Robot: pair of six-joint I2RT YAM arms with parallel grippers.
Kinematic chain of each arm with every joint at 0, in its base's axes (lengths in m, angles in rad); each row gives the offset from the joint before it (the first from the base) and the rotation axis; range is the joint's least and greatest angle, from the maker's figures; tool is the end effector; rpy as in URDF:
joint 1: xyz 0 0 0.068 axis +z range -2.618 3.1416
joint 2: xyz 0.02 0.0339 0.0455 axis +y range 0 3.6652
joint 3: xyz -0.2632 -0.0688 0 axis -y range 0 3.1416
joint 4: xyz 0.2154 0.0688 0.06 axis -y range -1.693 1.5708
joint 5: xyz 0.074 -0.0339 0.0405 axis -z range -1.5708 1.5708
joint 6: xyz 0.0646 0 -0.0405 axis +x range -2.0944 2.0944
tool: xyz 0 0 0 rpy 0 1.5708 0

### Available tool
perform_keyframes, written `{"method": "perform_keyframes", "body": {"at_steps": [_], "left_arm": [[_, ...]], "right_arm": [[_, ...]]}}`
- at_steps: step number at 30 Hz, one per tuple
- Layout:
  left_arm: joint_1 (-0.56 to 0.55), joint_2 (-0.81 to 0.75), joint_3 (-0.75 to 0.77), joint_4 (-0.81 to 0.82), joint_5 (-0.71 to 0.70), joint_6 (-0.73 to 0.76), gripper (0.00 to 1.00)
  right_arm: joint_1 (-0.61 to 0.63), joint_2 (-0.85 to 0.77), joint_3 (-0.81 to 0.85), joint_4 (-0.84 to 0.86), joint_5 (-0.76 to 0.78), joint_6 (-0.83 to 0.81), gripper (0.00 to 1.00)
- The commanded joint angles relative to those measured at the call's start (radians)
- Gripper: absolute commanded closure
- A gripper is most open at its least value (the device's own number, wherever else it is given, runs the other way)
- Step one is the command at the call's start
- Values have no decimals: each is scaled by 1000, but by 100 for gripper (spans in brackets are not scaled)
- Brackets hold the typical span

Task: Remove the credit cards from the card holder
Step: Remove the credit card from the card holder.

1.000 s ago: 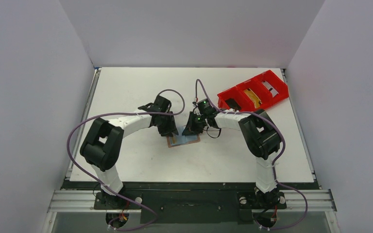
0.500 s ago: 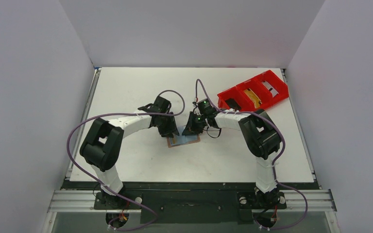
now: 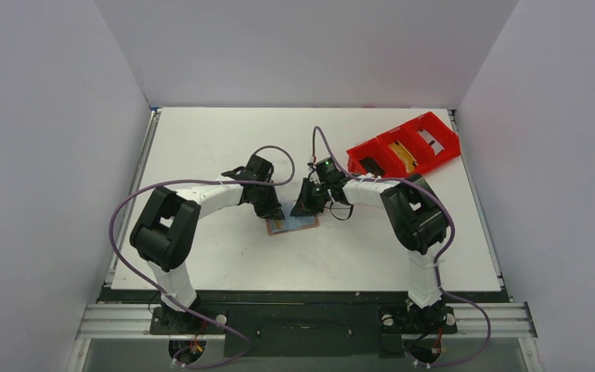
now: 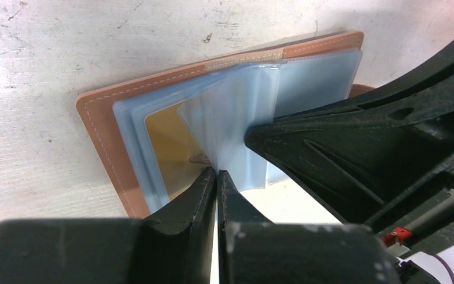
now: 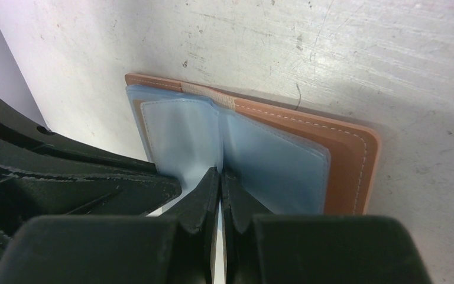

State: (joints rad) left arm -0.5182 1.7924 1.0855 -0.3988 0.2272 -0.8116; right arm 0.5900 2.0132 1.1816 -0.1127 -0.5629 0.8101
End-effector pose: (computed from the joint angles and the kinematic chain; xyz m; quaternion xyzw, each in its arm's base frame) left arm 0.2899 -0.1821 0.1536 -0.1155 0.9602 -0.2281 0.1121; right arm 0.3112 0.2498 0.1284 0.0153 0.9178 0.3928 0.0562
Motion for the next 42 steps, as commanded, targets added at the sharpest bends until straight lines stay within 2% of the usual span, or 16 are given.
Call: {"method": "perform_keyframes", "body": {"at_steps": [1,3,4,7,12,20,29,33,42], "left_arm": [[-5,12,19,24,3,-6,100],[-4,7,20,21,-2,-4,100],[-4,4,22,16,-7,-3,100],[-1,-7,26,7,-20,1,100],[0,-20,35,0,-33,10,100],[-13,-34,66,12,-9,30,100],[-40,-1,120,62,49,36,73],[-52,15,144,73,53,31,65],[-75,93,236,82,68,25,63]], "right_arm": [[-3,-2,10,-41,12,-2,100],[-6,-20,15,-42,3,3,96],[-7,-35,19,-42,-1,4,89],[-13,-70,30,-49,-2,10,75],[-38,-157,28,-81,41,14,67],[-68,-250,23,-143,113,-10,65],[-78,-288,17,-185,159,-36,65],[-84,-319,4,-198,193,-43,65],[-141,-393,-66,-209,271,-45,65]]}}
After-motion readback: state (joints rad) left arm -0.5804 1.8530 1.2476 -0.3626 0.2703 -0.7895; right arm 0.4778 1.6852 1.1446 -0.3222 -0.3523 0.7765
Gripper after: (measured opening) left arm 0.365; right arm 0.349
